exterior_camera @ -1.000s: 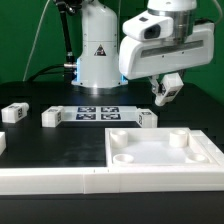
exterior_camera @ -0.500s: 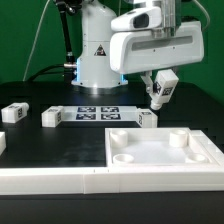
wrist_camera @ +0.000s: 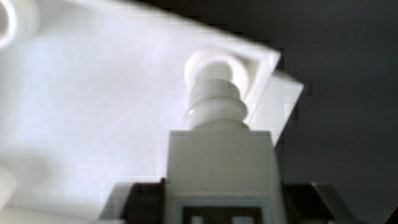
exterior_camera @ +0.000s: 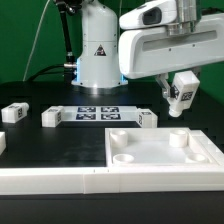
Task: Assemble one leg
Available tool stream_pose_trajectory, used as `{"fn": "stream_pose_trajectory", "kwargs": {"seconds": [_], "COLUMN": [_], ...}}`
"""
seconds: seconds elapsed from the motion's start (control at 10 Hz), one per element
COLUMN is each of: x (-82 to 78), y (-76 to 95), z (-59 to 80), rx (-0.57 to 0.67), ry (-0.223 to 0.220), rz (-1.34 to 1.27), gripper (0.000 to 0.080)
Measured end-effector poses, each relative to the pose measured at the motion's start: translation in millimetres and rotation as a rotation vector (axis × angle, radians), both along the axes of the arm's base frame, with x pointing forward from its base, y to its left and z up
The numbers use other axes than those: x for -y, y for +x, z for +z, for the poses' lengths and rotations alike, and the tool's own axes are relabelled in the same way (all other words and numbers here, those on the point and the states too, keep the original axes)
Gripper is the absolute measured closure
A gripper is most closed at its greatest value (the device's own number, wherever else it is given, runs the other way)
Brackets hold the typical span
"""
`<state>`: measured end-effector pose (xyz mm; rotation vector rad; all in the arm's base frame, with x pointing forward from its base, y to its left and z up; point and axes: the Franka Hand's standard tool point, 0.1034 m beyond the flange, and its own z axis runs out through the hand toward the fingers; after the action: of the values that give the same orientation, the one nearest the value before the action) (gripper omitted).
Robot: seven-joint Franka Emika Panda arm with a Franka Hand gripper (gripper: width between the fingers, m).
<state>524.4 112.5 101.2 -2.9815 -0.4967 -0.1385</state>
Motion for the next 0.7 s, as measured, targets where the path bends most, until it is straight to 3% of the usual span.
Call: {"fn": "stream_pose_trajectory", "kwargs": {"seconds": [0.6, 0.7], "x": [2.0, 7.8], "y": [2.1, 18.8], "z": [-0.1, 3.2], "rx": [0.043, 0.151], "ry": [0.001, 0.008], "rz": [-0.002, 0.010], "gripper": [0.0510, 0.0510]}}
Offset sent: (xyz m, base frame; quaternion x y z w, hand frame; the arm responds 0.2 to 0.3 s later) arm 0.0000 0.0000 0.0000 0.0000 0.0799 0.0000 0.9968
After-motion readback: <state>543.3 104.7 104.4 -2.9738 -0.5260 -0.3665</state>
